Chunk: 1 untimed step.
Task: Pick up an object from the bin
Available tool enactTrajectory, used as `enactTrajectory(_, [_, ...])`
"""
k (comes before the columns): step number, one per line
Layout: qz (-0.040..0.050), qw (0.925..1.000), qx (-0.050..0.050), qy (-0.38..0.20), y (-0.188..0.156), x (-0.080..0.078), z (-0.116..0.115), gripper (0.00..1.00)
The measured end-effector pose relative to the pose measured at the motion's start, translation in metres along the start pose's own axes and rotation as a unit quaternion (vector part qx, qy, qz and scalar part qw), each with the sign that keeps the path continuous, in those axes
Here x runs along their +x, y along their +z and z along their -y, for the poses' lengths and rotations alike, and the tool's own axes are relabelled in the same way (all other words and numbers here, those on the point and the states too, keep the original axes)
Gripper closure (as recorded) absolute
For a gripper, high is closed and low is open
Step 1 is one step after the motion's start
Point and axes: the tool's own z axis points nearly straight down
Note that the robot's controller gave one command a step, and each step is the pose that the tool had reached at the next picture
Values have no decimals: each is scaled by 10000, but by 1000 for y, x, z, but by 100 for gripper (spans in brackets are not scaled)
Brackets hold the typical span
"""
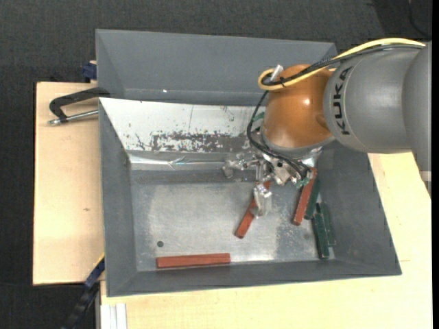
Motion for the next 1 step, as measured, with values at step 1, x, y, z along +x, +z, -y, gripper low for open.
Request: enactTrajectory(1, [-1, 10000, 0, 0, 0, 0, 0, 0])
